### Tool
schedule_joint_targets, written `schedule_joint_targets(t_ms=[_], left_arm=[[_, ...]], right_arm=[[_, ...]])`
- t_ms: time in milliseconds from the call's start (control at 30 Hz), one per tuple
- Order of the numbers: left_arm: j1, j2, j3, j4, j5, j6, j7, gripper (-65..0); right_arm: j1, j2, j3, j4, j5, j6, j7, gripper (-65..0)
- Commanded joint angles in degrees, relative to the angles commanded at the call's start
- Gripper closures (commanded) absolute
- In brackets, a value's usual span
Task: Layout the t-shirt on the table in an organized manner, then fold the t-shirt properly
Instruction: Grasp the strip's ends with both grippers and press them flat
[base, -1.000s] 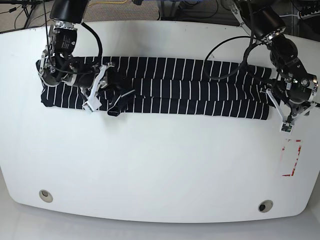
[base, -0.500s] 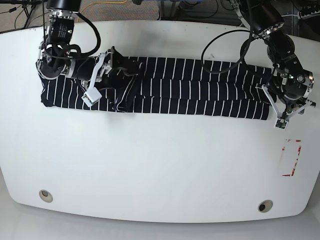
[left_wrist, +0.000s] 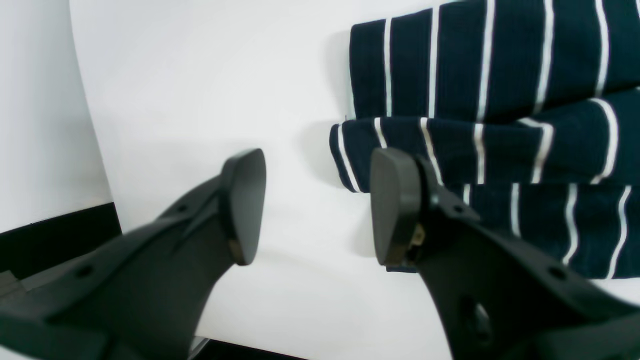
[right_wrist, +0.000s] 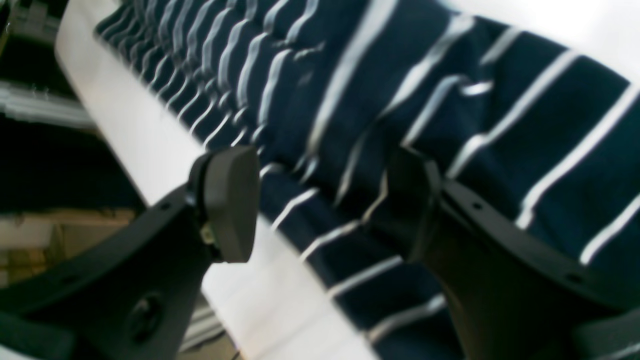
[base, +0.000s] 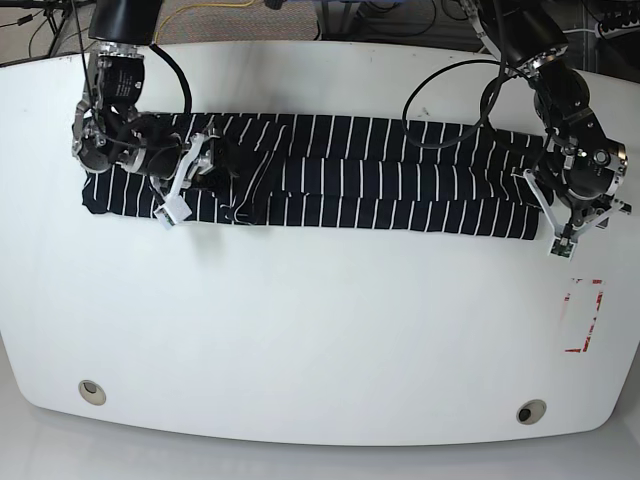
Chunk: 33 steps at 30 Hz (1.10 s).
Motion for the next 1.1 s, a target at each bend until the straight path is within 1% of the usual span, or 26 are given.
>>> schedule_joint_targets(t_ms=[100,133,200,333,433,467,500,567,667,767,900,1033,1100], left_arm=[[0.00,0.00,0.00,0.09,0.00,0.00,0.00,-31.2],[0.00,0.00,-0.09,0.09,0.00,0.00,0.00,-31.2],[0.00,0.00,-0.09,0.09,0.00,0.00,0.00,-31.2],[0.00,-0.09,-0.09,0.09,0.00,0.00,0.00,-31.2],[0.00,-0.09,-0.18,0.09,0.00,0.00,0.00,-31.2],[0.00,-0.09,-0.18,0.09,0.00,0.00,0.00,-31.2],[0.00,-0.18,-0.18,0.09,0.00,0.00,0.00,-31.2],[0.00,-0.18,-0.18,0.09,0.00,0.00,0.00,-31.2],[0.00,-0.26,-0.18,0.18,-0.09,0.00,0.00,-31.2],[0.00,-0.35,-0.18,0.44,-0.18,0.00,0.00,-31.2],[-0.18,-0.18,-0.88,0.53,-0.18,0.00,0.44,-31.2],[-3.08,0.09,-6.15,0.44,-0.26,0.00,3.78,-31.4],[-4.40,0.09,-7.65,0.18,-0.88,0.00,5.80,-31.7]], right_arm=[[2.20,-1.93,-0.09,-1.93,-1.32,0.00,-0.09,-37.7],[3.43,-3.16,-0.09,-2.64,-2.29,0.00,-0.18,-37.7],[4.92,-4.57,-0.09,-2.99,-3.96,0.00,-0.18,-37.7],[7.74,-8.70,-0.09,-2.99,-10.02,0.00,-0.09,-37.7],[10.20,-11.25,-0.09,-2.99,-16.26,0.00,-0.09,-37.7],[10.55,-11.52,-0.09,-2.99,-17.23,0.00,-0.09,-37.7],[11.52,-12.31,-0.09,-2.99,-19.87,0.00,-0.09,-37.7],[12.40,-12.75,-0.09,-2.81,-22.07,0.00,-0.35,-37.7],[12.92,-12.57,0.09,-1.67,-21.89,0.00,-0.88,-37.6],[12.48,-9.76,0.35,3.16,-21.45,0.00,-2.73,-37.4],[9.49,-6.68,0.35,9.41,-21.89,0.00,-2.99,-37.3],[5.27,-2.20,0.44,14.68,-22.15,0.00,-2.90,-37.1],[3.08,-0.62,0.44,16.00,-22.24,0.00,-2.73,-37.1]])
